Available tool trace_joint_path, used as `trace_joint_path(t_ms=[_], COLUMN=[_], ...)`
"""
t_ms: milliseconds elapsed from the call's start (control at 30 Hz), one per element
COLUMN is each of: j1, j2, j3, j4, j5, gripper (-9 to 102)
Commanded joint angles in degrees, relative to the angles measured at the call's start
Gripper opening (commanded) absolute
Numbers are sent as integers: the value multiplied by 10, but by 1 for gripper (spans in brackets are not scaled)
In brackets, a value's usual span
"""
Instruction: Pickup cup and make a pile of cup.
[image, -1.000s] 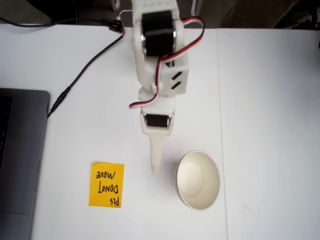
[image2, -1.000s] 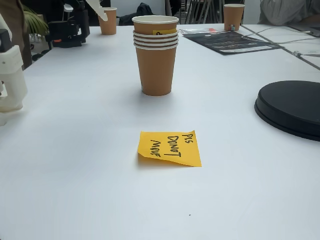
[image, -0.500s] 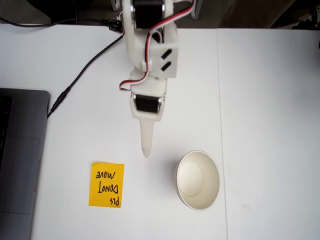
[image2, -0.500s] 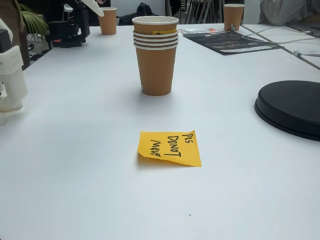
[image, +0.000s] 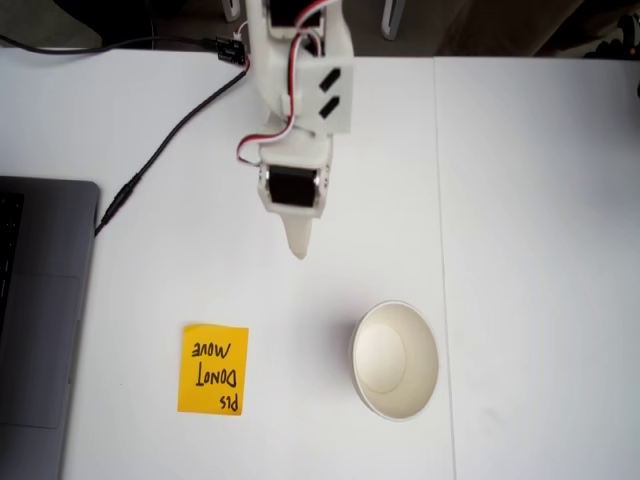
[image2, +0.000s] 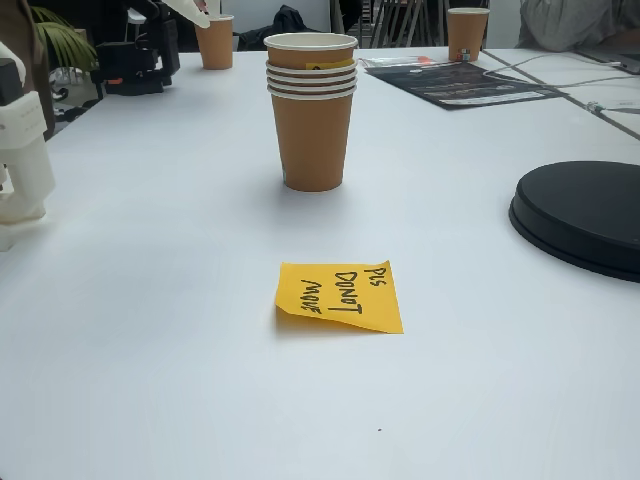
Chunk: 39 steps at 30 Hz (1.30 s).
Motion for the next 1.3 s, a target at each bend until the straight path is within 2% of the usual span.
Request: trace_joint_path(t_ms=[0,767,1267], j1=[1,-4,-38], j2=[40,253,342], j3=[18,337,443], j4=[-30,-184,-200], j5=[-4,-4,-5], gripper=[-7,-7,-7])
